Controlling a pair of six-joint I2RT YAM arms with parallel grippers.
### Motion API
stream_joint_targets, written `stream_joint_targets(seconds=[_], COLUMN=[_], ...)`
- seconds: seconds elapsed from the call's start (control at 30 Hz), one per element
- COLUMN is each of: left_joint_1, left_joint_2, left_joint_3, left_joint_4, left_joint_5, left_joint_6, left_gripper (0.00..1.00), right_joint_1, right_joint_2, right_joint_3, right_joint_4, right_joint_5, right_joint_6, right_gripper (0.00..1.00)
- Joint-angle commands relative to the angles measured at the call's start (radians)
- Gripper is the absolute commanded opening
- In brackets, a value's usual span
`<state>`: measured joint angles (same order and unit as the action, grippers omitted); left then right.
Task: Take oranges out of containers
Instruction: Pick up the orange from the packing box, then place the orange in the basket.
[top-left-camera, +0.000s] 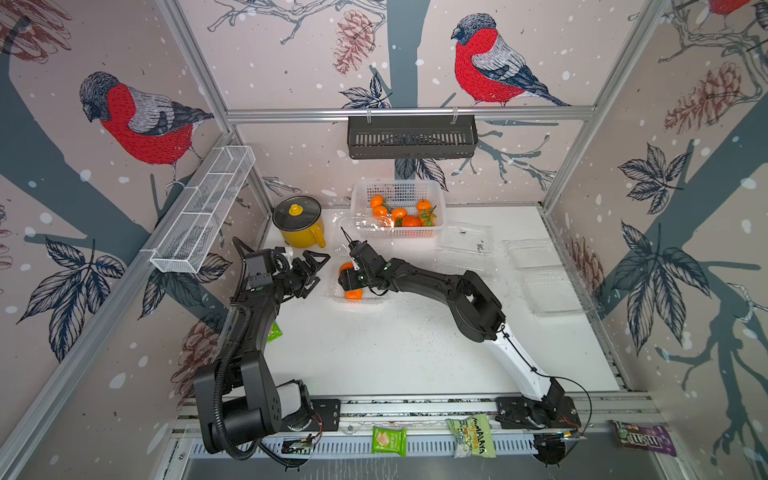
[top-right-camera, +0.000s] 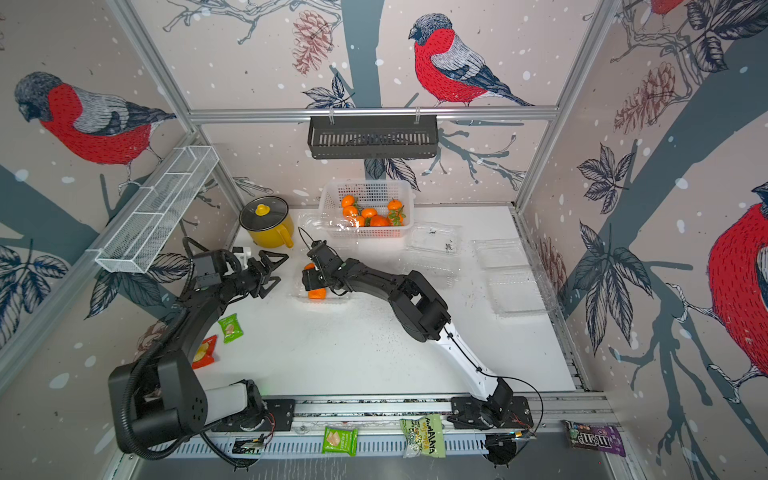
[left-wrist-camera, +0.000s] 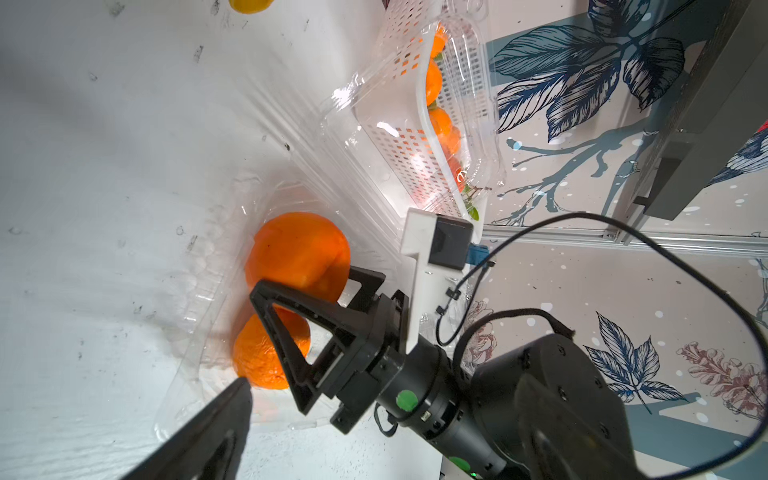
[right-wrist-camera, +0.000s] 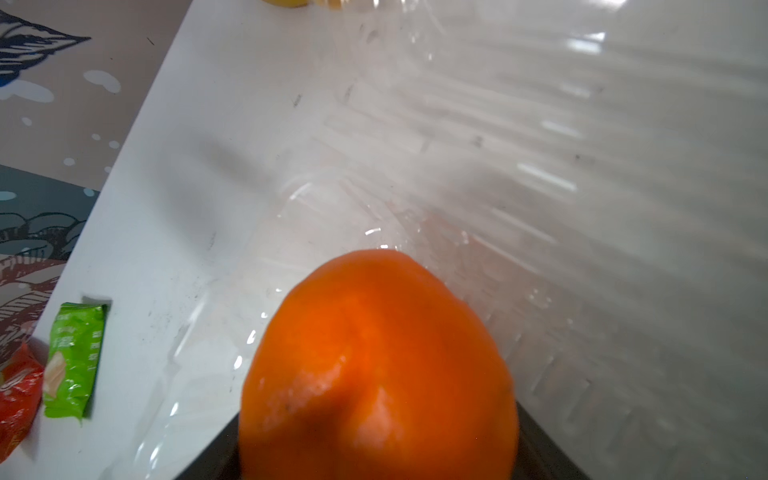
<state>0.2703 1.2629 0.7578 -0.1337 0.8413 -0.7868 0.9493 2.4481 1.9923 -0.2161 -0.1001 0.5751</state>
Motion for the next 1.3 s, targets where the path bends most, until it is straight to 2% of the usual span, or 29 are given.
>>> stream_joint_targets(seconds=[0.0, 0.23, 0.4, 0.57, 0.73, 0.83, 0.9, 1.07, 1.27], left_joint_1=[-0.008, -0.073, -0.154, -0.181, -0.181, -0.181, -0.181, -0.179, -0.112], left_joint_2=[-0.007, 0.001, 0.017, 0.026, 0.011, 0.003, -0.006, -0.034, -0.059], left_joint_3=[0.010, 0.074, 0.130, 0.124, 0.111, 0.107, 0.100, 0.111, 0.106], left_joint_4=[0.050, 0.058, 0.066, 0.097, 0.074, 0.046, 0.039, 0.006, -0.009], left_joint_5=[0.029, 0.004, -0.026, -0.031, -0.030, -0.031, -0.033, -0.064, -0.058], left_joint_6=[-0.023, -0.054, -0.070, -0.100, -0.083, -0.057, -0.045, -0.008, -0.009], left_gripper=[0.97, 0.97, 0.97, 0.97, 0.97, 0.97, 0.97, 0.97, 0.97], right_joint_1=[-0.003, -0.064, -0.219, -0.393, -0.451, -0.458, -0.443, -0.341, -0.171], right_joint_2=[-0.086, -0.287, -0.378, -0.251, -0.020, 0.016, -0.036, -0.275, -0.449], right_joint_3=[-0.029, -0.118, -0.159, -0.030, 0.286, 0.380, 0.330, 0.026, -0.310], right_joint_4=[0.023, 0.029, 0.052, 0.056, -0.049, -0.089, -0.068, 0.026, 0.079], right_joint_5=[0.018, 0.011, 0.048, 0.019, 0.010, -0.004, 0.013, 0.054, 0.011], right_joint_6=[-0.026, -0.038, -0.032, 0.005, -0.031, -0.046, -0.073, -0.145, -0.109], right_gripper=[0.71, 0.70, 0.72, 0.74, 0.87, 0.97, 1.00, 1.00, 1.00])
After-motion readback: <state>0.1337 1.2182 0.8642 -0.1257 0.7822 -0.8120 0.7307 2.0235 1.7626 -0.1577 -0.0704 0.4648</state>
